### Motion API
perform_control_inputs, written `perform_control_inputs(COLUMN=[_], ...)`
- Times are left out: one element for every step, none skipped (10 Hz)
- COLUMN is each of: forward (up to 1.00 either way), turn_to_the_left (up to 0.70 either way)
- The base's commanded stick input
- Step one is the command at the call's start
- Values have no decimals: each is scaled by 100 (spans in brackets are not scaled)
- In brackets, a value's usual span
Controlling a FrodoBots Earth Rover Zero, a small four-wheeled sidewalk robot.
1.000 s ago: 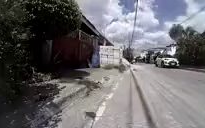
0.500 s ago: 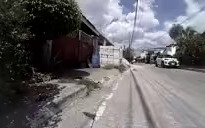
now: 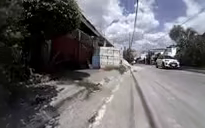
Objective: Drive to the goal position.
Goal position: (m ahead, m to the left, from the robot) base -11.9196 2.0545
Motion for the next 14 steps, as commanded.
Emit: perform_control_inputs(forward=[45,34,0,0,0,0,0,0,0,0,0,0,0,0], turn_to_the_left=[-59,-78,-70,-70,-70,-70,-70,-70,-70,-70,-70,-70,-70,-70])
